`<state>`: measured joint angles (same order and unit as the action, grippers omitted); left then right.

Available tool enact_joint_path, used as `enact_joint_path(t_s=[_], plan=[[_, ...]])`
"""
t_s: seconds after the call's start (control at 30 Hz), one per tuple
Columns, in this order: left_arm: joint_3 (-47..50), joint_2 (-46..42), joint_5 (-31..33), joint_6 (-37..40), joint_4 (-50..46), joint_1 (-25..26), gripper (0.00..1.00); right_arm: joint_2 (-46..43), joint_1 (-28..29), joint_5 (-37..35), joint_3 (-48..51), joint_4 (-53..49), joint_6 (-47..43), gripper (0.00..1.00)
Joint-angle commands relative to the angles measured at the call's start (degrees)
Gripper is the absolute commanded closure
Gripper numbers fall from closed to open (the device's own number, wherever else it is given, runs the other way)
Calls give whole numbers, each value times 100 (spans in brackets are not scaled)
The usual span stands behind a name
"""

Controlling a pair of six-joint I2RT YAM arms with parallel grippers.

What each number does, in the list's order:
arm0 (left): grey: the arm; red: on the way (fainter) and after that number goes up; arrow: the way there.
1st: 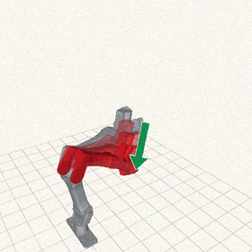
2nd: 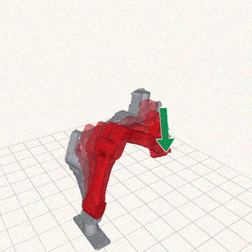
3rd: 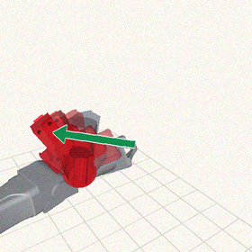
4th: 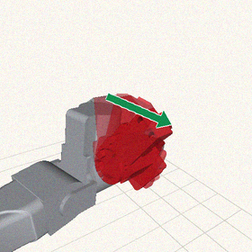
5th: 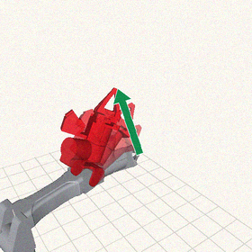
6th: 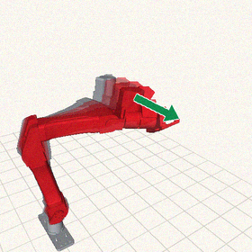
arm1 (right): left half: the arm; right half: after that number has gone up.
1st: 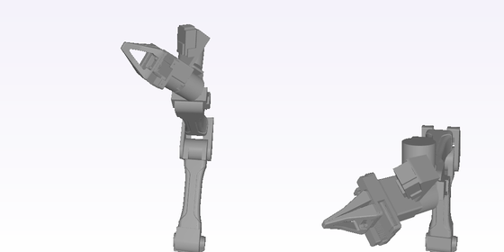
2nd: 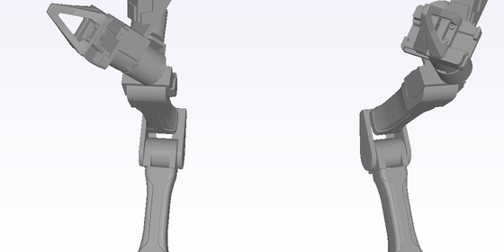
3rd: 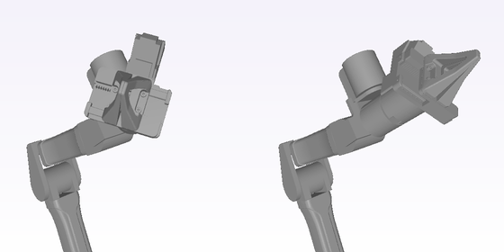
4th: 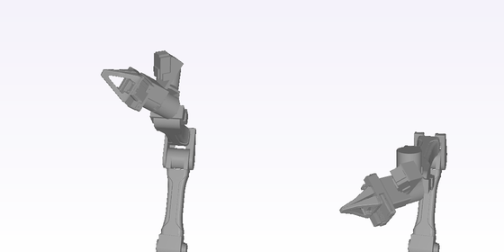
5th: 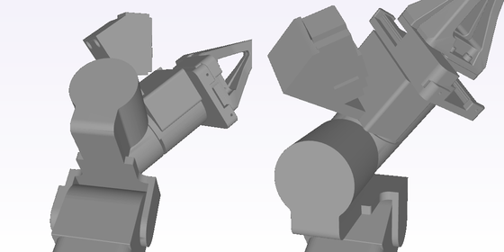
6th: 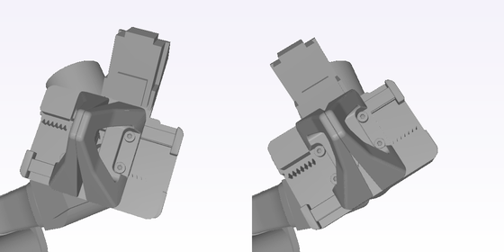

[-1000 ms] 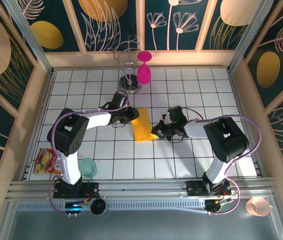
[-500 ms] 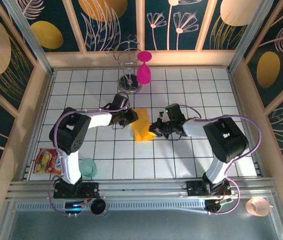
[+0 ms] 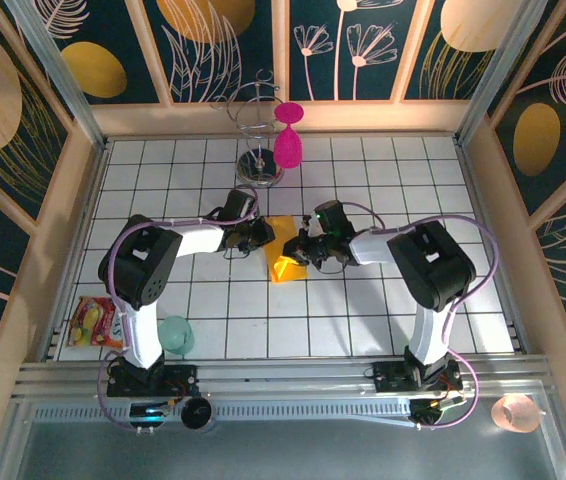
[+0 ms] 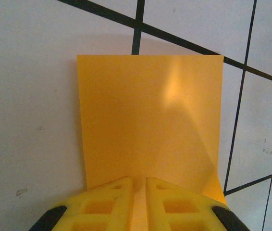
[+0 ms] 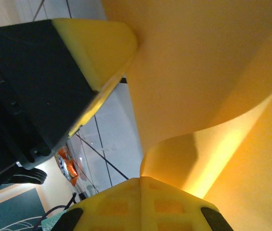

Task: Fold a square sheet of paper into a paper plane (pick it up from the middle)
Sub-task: Fold the triangle a second time at the center of the table.

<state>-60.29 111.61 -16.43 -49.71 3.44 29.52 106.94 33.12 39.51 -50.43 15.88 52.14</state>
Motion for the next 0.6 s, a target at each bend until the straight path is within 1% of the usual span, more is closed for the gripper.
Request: enact_joint_path(t_s=[0.0, 0.23, 0.57], plan=[[154, 87, 124, 73, -195, -17, 85, 148, 76, -35, -172, 230, 124, 100], [184, 80, 96, 57, -142, -17, 86, 278, 107, -265, -305, 110, 146, 100], [202, 71, 69, 49, -116, -16, 86, 437, 132, -323, -433, 117, 161, 100]])
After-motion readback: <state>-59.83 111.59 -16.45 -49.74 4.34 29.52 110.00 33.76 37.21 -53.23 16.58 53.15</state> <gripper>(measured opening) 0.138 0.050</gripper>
